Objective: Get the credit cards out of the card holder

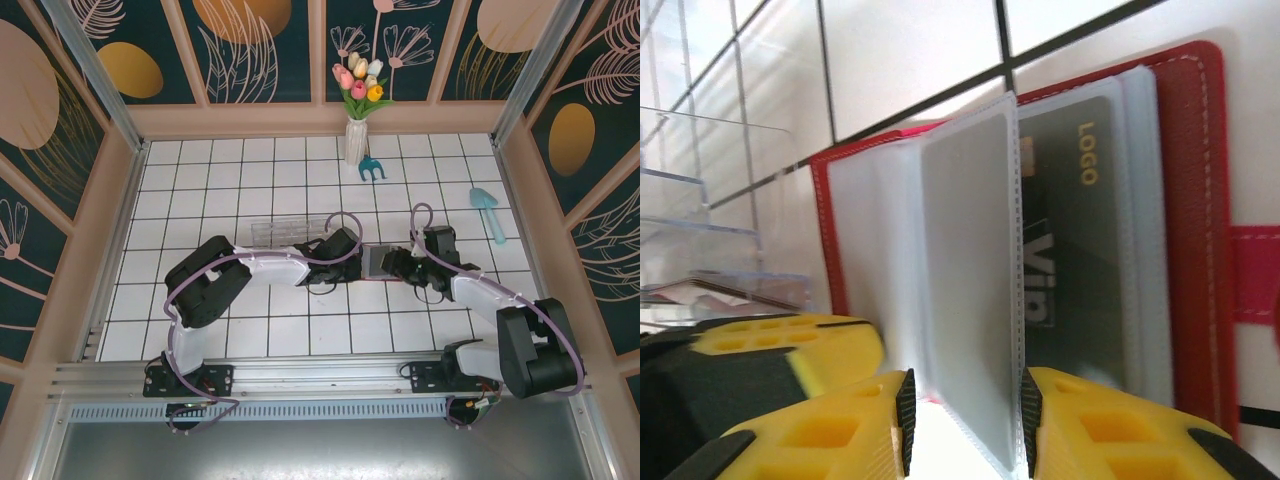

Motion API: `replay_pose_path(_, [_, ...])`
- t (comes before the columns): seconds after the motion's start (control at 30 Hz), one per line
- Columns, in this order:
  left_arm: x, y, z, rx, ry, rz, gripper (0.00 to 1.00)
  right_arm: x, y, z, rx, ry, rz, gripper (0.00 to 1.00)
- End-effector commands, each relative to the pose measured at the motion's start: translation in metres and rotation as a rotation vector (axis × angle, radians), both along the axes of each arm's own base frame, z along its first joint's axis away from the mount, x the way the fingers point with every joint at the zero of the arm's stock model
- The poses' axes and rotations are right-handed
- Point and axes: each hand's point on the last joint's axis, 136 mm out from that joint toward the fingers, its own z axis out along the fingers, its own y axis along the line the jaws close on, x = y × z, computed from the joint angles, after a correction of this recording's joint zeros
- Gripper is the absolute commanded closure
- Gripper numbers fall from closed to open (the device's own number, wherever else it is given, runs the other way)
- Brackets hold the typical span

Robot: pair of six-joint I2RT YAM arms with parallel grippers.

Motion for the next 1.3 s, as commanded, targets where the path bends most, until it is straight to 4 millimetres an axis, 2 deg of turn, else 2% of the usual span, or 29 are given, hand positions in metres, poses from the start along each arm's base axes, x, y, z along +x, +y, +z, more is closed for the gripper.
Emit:
replay_pose_path(0.0, [-0.002, -0.005, -0.003, -0.006, 0.023, -0.004, 1.0, 0.007, 0.016, 0.021, 0.102, -0.043, 0.031, 0.65])
replay_pose_path(0.3, [-0.001, -0.004, 0.003, -0.005, 0.01, 0.002, 1.0, 0.013, 0.031, 0.038, 0.211, -0.056, 0.05, 0.64])
replay_pose_path(0.47, [0.006, 0.005, 0.02, 0.008, -0.037, 0.037, 1.0, 0.017, 0.042, 0.043, 0.243, -0.058, 0.075, 0.63])
replay_pose_path(0.6, [0.014, 0.017, 0.039, 0.014, -0.08, 0.078, 1.0, 0.016, 0.052, 0.04, 0.266, -0.038, 0.096, 0.63])
replay_pose_path(0.87, [0.024, 0.034, 0.061, 0.01, -0.127, 0.13, 1.0, 0.021, 0.052, 0.042, 0.255, -0.05, 0.088, 0.62])
replay_pose_path(0.97, [0.025, 0.03, 0.057, 0.005, -0.121, 0.119, 1.0, 0.024, 0.044, 0.035, 0.193, -0.047, 0.06, 0.63])
replay_pose_path(1.1, [0.024, 0.019, 0.042, 0.004, -0.086, 0.087, 1.0, 0.026, 0.036, 0.022, 0.128, -0.027, 0.03, 0.68])
replay_pose_path(1.27, [0.024, 0.014, 0.021, 0.03, -0.051, 0.069, 1.0, 0.028, 0.036, 0.007, 0.098, -0.007, 0.041, 0.73])
